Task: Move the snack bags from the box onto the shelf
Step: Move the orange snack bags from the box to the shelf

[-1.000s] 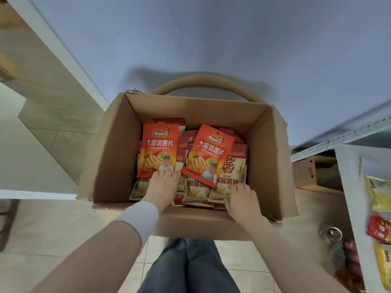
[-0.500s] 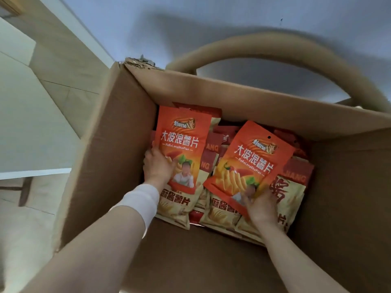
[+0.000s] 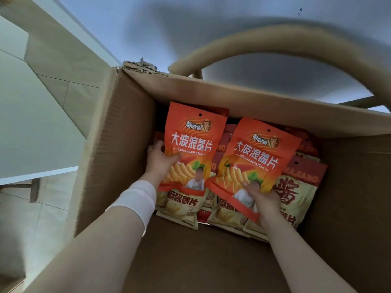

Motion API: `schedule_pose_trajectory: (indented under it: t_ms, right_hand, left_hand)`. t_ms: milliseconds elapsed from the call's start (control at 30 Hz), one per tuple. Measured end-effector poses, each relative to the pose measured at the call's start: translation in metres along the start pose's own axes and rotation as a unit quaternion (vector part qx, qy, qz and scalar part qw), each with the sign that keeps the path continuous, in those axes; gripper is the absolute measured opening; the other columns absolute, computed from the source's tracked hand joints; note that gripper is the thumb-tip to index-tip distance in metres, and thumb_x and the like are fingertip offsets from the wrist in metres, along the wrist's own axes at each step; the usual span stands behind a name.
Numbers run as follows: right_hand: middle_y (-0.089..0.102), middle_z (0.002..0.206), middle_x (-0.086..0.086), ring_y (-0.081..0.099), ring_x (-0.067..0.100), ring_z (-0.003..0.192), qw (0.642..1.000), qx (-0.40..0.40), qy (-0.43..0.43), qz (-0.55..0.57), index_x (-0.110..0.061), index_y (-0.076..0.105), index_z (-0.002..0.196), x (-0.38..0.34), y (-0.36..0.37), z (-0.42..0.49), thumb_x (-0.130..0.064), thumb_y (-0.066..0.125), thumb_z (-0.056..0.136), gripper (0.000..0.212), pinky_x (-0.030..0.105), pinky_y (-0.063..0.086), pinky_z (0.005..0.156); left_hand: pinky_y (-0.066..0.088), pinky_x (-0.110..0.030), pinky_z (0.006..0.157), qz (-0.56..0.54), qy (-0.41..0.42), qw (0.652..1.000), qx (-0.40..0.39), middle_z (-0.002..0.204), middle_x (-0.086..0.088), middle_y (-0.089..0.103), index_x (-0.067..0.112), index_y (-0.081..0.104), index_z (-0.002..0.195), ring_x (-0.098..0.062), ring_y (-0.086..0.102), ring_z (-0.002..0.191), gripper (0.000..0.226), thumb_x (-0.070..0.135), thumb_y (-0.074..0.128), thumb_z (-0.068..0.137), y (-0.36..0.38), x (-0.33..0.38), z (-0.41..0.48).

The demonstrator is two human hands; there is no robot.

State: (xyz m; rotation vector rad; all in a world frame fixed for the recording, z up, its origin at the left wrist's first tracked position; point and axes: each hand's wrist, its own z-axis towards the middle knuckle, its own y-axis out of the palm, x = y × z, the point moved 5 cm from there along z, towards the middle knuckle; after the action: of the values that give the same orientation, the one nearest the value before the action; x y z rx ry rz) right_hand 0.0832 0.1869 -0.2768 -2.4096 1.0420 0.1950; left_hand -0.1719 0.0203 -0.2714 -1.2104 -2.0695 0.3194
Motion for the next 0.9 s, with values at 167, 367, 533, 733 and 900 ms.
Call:
schedule_pose_trajectory:
  t_ms: [167,367,533,733,900]
  right_hand:
    - [0.062,0.079,0.005,0.058,0.022,0.072,0.998,-0.056,-0.039,-0.01,-0.016,0.058,0.078,-0.006,-0.012,-0.022,-0.022,0.067,0.083,0.012,0.034,0.048,0.07]
    - [0.06,0.082,0.0,0.055,0.018,0.074,0.993,-0.048,-0.106,-0.024,-0.022,0.059,0.084,-0.007,-0.062,-0.083,-0.027,0.07,0.082,0.012,0.03,0.049,0.065]
    - [0.066,0.092,0.007,0.057,0.018,0.075,0.985,-0.01,-0.17,0.024,-0.019,0.067,0.089,0.004,-0.127,-0.166,-0.029,0.069,0.081,0.013,0.028,0.044,0.06]
    - [0.061,0.109,0.003,0.059,0.026,0.1,0.953,0.114,-0.252,0.126,-0.023,0.056,0.113,0.07,-0.202,-0.257,-0.033,0.067,0.084,0.032,0.04,0.048,0.088]
    - [0.067,0.09,0.004,0.063,0.028,0.091,0.924,0.197,-0.258,0.203,-0.023,0.061,0.086,0.141,-0.282,-0.315,-0.028,0.072,0.079,0.014,0.039,0.05,0.082]
  left_hand:
    - [0.044,-0.042,0.099,-0.091,0.007,0.99,-0.111,0.12,-0.006,0.062,0.015,0.049,0.127,-0.022,0.058,0.111,0.053,0.019,0.073,0.08,-0.001,0.01,-0.024]
    - [0.046,-0.038,0.094,-0.136,0.073,0.984,-0.084,0.118,-0.005,0.062,0.015,0.049,0.128,-0.019,0.059,0.108,0.05,0.021,0.07,0.082,-0.026,0.028,-0.094]
    - [0.046,-0.038,0.094,-0.164,0.162,0.971,-0.059,0.116,-0.004,0.062,0.015,0.052,0.125,-0.02,0.06,0.105,0.046,0.03,0.067,0.084,-0.046,0.06,-0.177]
    - [0.043,-0.03,0.091,-0.174,0.313,0.929,-0.088,0.109,0.003,0.06,0.014,0.056,0.122,-0.013,0.056,0.102,0.042,0.029,0.068,0.084,-0.028,0.117,-0.289]
    - [0.041,-0.024,0.083,-0.172,0.403,0.887,-0.146,0.105,0.003,0.061,0.015,0.058,0.116,-0.012,0.058,0.097,0.036,0.025,0.069,0.083,0.004,0.155,-0.401]
